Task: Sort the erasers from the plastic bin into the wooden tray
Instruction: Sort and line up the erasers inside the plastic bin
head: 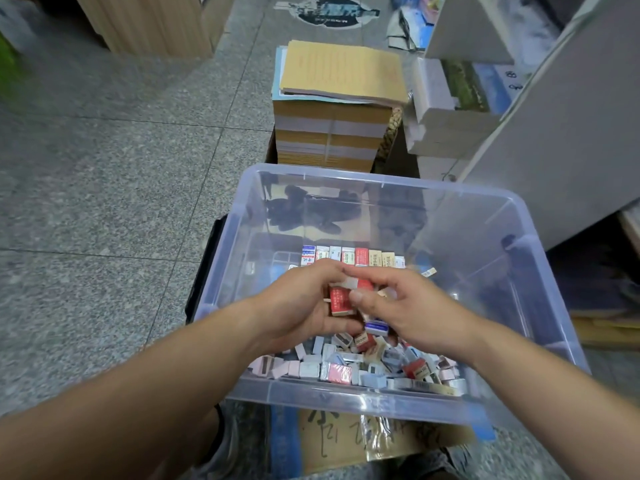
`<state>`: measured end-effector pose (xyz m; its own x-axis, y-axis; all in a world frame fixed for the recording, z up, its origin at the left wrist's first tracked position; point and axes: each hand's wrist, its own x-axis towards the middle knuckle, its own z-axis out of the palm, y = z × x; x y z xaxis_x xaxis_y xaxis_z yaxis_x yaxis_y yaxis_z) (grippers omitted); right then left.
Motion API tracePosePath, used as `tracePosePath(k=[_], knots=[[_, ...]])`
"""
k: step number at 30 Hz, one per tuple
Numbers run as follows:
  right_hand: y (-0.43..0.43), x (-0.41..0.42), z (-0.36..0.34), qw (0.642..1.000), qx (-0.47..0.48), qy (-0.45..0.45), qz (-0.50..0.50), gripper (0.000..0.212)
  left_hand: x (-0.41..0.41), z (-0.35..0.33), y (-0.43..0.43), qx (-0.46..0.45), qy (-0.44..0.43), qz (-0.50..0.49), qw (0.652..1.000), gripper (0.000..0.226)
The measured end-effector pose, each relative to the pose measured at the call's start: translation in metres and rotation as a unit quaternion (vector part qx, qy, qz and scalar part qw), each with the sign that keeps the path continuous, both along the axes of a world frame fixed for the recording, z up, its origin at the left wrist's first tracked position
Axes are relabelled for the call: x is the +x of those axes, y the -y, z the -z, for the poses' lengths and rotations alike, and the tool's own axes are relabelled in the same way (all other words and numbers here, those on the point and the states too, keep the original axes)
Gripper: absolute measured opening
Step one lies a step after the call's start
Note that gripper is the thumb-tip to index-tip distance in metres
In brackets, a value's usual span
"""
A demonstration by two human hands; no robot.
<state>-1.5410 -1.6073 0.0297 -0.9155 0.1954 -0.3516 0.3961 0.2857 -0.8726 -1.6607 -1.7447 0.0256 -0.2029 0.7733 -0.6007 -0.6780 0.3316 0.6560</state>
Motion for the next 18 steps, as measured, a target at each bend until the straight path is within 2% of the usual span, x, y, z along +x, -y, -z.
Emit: tracePosePath(k=[3, 5, 6, 9, 12, 15, 18], knots=[[0.001, -0.001, -0.002, 1.0, -0.01, 0.005, -0.009, 0.037, 0.001, 0.002, 0.0, 0.003, -0.049, 0.021, 0.999, 0.037], [-0.001, 0.0, -0.006, 0.999, -0.043, 0.001, -0.009, 0.038, 0.002, 0.004, 0.001, -0.008, -0.09, 0.02, 0.996, 0.029], [-0.003, 0.001, -0.006, 0.998, -0.061, 0.005, 0.0, 0.046, 0.002, 0.005, 0.001, -0.01, -0.098, 0.019, 0.995, 0.026], [-0.006, 0.001, -0.002, 0.998, -0.053, 0.013, 0.033, 0.062, 0.003, 0.003, 0.001, -0.005, -0.098, 0.01, 0.995, 0.024], [-0.01, 0.003, 0.007, 0.997, -0.041, 0.02, 0.058, 0.068, 0.003, 0.003, 0.0, -0.013, -0.082, -0.016, 0.996, 0.037], [-0.014, 0.005, 0.008, 0.994, -0.083, 0.006, 0.076, 0.051, 0.0, 0.002, 0.0, -0.013, -0.066, -0.025, 0.997, 0.04], [-0.019, 0.006, 0.007, 0.996, -0.056, 0.002, 0.071, 0.032, -0.004, 0.002, 0.002, -0.003, -0.057, -0.03, 0.998, 0.036]])
